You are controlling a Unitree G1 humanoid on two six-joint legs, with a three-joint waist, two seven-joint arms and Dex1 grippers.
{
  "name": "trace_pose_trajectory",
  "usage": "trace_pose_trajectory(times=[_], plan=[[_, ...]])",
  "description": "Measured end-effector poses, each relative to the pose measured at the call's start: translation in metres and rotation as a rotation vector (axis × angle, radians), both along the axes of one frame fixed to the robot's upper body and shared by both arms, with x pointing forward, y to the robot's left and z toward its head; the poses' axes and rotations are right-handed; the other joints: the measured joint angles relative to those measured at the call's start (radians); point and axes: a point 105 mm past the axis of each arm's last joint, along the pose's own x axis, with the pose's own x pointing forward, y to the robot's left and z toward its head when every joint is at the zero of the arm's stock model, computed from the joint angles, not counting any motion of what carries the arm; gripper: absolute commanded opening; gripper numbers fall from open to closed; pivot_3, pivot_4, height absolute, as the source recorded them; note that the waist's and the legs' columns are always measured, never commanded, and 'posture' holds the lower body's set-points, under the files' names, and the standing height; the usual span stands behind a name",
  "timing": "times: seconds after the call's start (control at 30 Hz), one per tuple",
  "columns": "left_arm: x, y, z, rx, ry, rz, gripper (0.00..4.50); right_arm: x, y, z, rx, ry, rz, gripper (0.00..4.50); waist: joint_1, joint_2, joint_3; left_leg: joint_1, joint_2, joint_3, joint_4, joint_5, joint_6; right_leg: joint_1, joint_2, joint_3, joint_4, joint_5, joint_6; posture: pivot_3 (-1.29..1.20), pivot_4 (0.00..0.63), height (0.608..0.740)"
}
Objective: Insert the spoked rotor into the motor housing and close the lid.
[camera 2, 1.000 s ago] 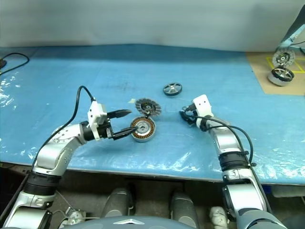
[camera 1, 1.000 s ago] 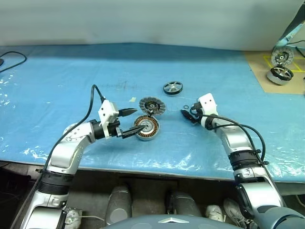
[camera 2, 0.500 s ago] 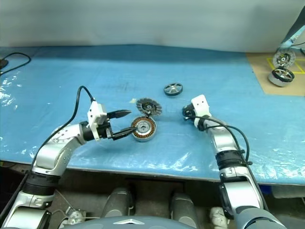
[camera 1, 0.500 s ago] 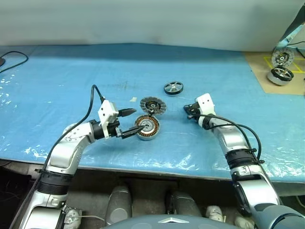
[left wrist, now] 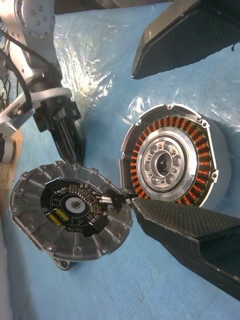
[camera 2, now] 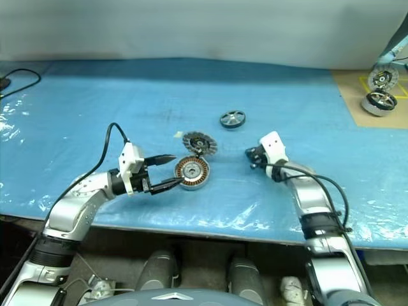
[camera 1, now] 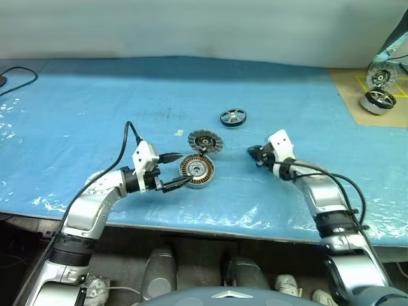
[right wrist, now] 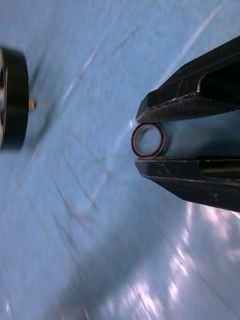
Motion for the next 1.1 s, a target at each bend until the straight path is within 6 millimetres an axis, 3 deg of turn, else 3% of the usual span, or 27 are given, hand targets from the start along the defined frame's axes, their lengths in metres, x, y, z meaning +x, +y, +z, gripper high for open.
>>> trace_pose_trajectory(times=[0.2, 0.4, 0.63, 0.8, 1.1], plan=[[-0.005, 0.004, -0.006, 0.009, 0.011, -0.018, 3.99, -0.034, 0.033, 0.031, -0.001, -0.009, 0.254, 0.58, -0.003, 0.0, 0.0, 0.003, 0.005, 0.0, -0.001, -0.001, -0.001, 0.0, 0.003, 0.001, 0.0, -0.002, -0.003, 0.0, 0.15, 0.74], [-0.029, 0.003, -0.008, 0.005, 0.014, -0.024, 3.99, -0.053, 0.053, 0.036, -0.012, 0.043, 0.399, 0.58, -0.002, 0.0, 0.0, 0.003, 0.004, 0.0, -0.002, -0.001, -0.002, 0.0, 0.002, 0.003, -0.003, -0.002, -0.003, 0.0, 0.15, 0.74], [-0.037, 0.006, -0.01, -0.004, 0.015, 0.003, 3.99, -0.053, 0.059, 0.03, -0.036, 0.095, 0.46, 0.58, -0.002, 0.0, 0.0, 0.003, 0.005, 0.0, -0.002, -0.001, -0.002, 0.001, 0.003, 0.002, -0.003, -0.002, -0.003, 0.0, 0.15, 0.74], [-0.029, 0.002, -0.003, -0.01, -0.018, 0.02, 3.99, -0.046, 0.068, 0.039, -0.031, 0.069, 0.497, 0.58, -0.002, 0.0, 0.0, 0.003, 0.005, 0.0, -0.001, -0.001, -0.002, 0.001, 0.003, 0.002, -0.002, -0.002, -0.003, 0.0, 0.15, 0.74], [-0.023, -0.035, 0.005, -0.033, -0.019, 0.017, 3.99, -0.04, 0.071, 0.029, -0.058, 0.078, 0.504, 0.58, -0.003, 0.0, 0.0, 0.003, 0.005, 0.0, 0.001, -0.001, -0.002, 0.001, 0.003, 0.002, 0.001, -0.002, -0.003, 0.0, 0.15, 0.74]])
